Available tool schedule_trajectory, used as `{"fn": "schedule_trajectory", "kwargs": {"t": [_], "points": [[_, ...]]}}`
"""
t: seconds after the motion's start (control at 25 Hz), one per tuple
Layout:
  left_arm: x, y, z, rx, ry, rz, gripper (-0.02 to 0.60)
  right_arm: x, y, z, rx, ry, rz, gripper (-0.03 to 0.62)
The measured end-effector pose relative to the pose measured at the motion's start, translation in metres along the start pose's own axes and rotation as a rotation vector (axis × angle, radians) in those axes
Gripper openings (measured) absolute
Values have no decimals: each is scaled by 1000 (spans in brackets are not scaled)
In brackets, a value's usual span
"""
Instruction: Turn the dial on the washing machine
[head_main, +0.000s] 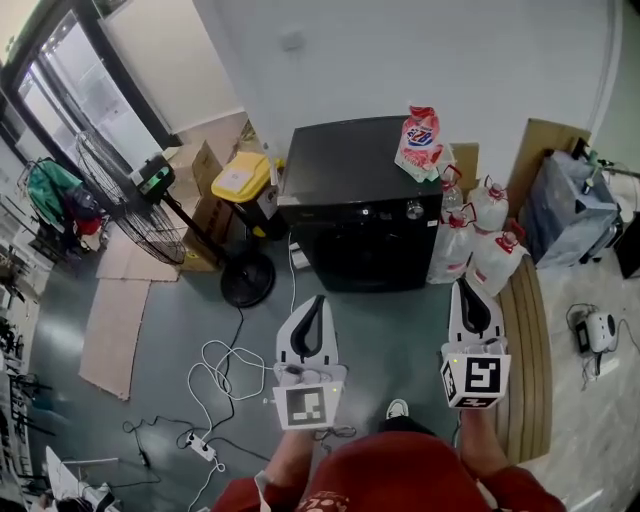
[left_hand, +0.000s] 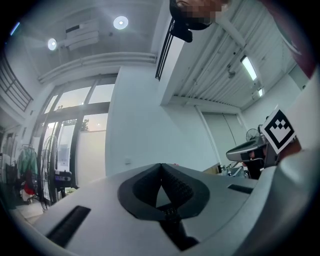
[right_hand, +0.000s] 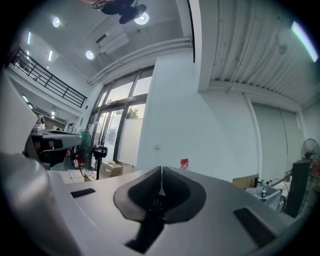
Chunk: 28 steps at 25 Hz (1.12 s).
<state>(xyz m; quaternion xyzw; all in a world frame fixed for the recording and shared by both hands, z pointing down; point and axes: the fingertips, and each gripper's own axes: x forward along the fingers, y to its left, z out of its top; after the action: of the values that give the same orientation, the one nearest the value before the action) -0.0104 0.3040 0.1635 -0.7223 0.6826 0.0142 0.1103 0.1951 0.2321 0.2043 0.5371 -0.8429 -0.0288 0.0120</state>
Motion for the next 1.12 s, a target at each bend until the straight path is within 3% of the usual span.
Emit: {"fn": "schedule_trajectory", "kwargs": {"t": [0.2,0.32,0.6,1.12], "points": [[52,-5,-7,10,-8,19,9,46,-28,-4,-5,-10,15,14],[77,-3,-16,-25,6,21,9,73,-37,-11,-14,0,28,14],[120,11,-43,-35,21,12,9,123,-37,-30,-17,32,39,14],[239,108,-91,-83,2,-31,9,263,2,-31,-60,44,-7,14]]}}
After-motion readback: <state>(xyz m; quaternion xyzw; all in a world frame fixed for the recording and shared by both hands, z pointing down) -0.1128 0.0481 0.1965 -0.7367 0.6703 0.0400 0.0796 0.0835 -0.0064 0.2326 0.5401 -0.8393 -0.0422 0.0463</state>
